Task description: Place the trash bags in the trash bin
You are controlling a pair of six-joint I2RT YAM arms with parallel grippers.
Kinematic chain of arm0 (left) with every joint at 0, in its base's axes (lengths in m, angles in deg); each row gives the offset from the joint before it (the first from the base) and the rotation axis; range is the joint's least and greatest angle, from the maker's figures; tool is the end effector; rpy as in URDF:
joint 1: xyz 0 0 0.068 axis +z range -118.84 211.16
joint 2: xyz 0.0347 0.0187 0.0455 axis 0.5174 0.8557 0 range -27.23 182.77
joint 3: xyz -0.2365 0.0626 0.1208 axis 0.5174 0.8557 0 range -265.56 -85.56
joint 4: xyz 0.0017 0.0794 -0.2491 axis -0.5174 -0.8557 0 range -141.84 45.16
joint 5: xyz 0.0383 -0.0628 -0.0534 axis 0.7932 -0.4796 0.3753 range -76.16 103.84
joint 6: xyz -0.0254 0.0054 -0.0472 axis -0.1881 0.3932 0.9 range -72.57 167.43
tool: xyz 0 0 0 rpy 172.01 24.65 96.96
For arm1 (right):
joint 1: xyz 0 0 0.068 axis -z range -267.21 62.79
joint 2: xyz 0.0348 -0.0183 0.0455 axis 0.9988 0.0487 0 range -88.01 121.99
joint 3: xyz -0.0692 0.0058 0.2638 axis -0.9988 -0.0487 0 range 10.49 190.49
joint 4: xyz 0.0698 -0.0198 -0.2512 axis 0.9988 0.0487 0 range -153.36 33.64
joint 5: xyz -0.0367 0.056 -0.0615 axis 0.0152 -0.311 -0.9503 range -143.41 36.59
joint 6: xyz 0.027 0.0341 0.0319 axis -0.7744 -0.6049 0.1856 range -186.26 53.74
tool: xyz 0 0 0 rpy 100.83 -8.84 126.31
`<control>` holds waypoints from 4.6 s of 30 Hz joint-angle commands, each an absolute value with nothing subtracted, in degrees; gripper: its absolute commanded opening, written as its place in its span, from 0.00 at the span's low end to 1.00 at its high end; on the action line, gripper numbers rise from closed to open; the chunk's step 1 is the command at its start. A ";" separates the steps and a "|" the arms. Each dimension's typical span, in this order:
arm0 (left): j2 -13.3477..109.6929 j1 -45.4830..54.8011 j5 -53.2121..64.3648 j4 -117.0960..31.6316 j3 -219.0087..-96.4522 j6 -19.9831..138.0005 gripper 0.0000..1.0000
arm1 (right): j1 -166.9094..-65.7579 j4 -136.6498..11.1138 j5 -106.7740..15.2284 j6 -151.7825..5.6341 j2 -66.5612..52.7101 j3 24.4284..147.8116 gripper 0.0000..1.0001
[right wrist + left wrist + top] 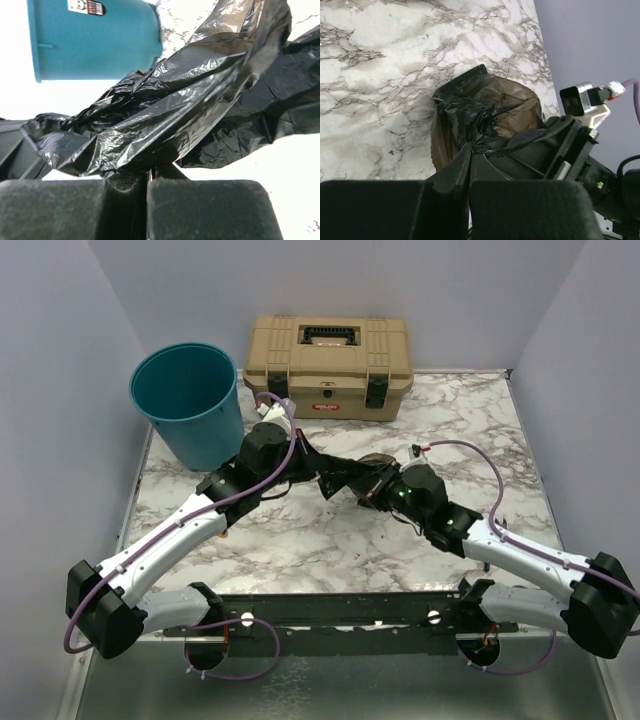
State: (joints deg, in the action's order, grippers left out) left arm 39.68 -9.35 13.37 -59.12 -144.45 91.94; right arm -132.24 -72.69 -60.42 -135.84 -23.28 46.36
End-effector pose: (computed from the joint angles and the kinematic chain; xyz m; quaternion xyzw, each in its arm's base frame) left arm 0.2042 -0.1748 0.3400 -0.0267 0.8301 -0.3789 0.4082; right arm 0.1826 0.1765 0.2499 0.2078 0.7891 0.4576 0.3531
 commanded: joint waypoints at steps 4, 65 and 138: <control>38.51 -5.61 16.67 -61.90 -145.27 88.72 0.00 | -132.14 -62.79 -64.27 -134.63 -32.82 41.30 0.01; 34.25 -13.92 9.42 -56.68 -140.95 71.04 0.00 | -132.06 -64.97 -54.74 -179.99 -31.47 41.52 0.60; 29.33 -14.17 9.41 -61.39 -142.25 59.81 0.00 | -131.40 -50.14 -61.03 -168.65 -36.42 45.23 0.01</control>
